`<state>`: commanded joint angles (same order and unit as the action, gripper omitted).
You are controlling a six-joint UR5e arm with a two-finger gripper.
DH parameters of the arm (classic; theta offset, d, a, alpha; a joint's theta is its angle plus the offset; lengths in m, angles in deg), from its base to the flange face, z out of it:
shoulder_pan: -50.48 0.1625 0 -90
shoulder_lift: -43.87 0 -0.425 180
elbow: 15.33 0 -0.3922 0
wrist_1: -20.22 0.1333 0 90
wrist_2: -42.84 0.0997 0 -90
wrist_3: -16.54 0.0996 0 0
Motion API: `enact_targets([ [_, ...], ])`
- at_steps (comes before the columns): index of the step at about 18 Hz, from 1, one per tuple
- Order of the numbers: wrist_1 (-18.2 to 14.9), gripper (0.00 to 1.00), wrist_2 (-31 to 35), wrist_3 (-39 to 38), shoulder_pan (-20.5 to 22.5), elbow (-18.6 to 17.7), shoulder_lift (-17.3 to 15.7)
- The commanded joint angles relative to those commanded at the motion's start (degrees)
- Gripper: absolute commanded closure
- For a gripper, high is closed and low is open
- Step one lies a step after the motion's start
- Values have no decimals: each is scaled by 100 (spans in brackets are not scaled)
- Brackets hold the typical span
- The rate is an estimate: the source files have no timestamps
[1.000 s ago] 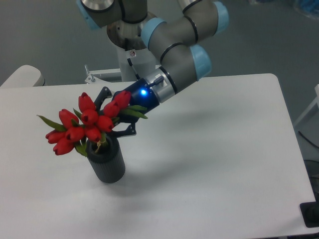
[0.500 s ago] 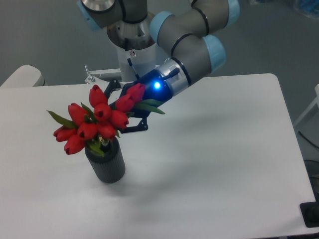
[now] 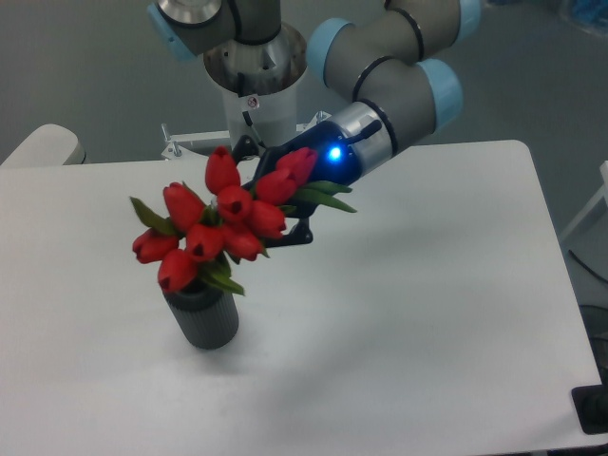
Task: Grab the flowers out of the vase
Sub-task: 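Lift the gripped tulips upward, drawing the stems out of the vase, then carry the tulip bouquet away from the vase and lower it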
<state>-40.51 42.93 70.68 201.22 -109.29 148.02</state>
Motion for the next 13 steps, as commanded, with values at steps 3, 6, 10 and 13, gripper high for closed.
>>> enact_targets([
  [3,35,93,140,52,105,264,219],
  [6,140,93,604,97,377,553,404],
  [10,246,93,2079,228,413,1116,790],
  [13,272,93,2925,421,413,1337,975],
])
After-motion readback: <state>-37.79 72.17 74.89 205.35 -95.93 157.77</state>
